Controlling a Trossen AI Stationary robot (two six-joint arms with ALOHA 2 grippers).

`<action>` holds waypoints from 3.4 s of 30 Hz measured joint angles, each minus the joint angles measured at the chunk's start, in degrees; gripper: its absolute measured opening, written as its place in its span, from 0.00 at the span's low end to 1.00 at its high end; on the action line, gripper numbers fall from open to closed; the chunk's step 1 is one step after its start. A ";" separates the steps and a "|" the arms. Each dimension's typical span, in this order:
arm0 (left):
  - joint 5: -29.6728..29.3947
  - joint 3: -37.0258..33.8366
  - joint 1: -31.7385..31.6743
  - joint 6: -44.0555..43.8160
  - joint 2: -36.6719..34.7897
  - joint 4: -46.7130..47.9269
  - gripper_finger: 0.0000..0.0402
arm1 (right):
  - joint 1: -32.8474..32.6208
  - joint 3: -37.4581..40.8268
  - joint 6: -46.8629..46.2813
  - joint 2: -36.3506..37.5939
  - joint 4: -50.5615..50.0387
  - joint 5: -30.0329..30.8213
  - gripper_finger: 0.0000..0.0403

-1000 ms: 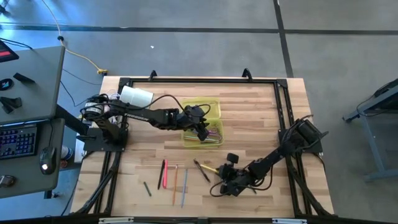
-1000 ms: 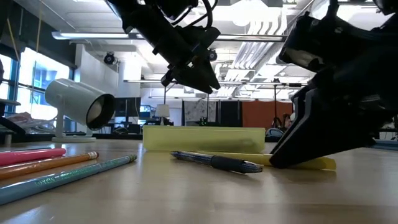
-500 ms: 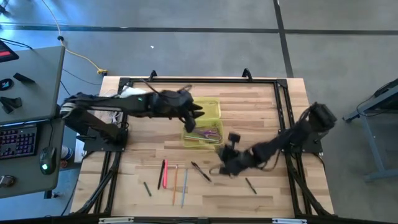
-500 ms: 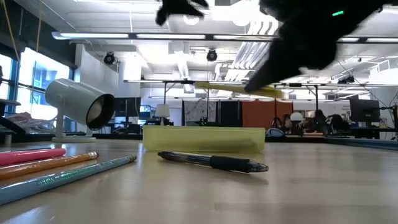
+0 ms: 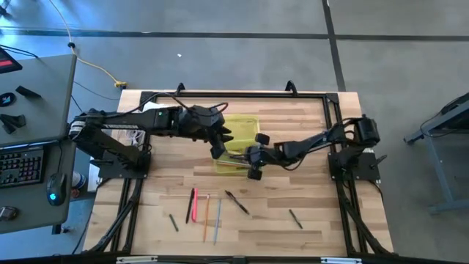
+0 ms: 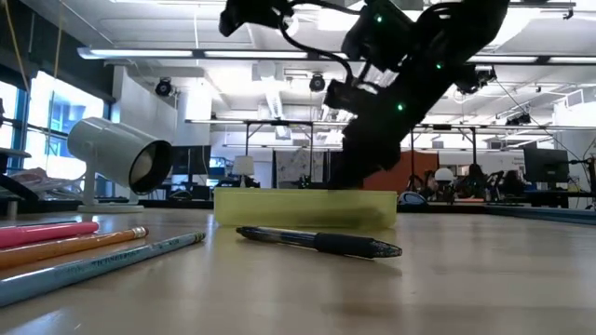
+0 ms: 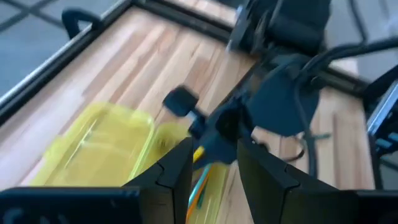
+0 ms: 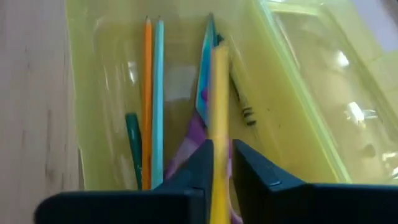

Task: Pick & place school supplies into a supply box
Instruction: Put the yellow pen into the supply box, then put the black pen into the supply box

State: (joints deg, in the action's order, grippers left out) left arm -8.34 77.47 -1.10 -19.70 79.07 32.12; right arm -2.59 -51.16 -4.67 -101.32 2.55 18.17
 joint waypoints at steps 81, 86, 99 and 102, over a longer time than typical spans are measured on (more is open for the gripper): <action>-6.27 -8.86 43.87 -87.20 29.61 21.93 0.40 | -25.85 -3.96 -14.77 12.88 -10.65 3.21 0.34; -7.27 -6.50 43.82 -85.55 29.31 23.38 0.40 | -25.85 -3.96 -14.79 12.88 -10.86 3.31 0.34; -7.62 -4.59 43.85 -85.74 29.24 24.92 0.40 | -25.85 -3.96 -14.81 12.88 -10.89 3.33 0.34; -7.69 -4.98 43.85 -86.13 29.22 24.07 0.40 | -25.85 -3.96 -14.81 12.88 -10.89 3.33 0.34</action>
State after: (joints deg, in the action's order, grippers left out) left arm -16.03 72.49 42.74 -105.84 108.29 56.19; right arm -28.45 -55.11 -19.49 -88.44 -8.34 21.50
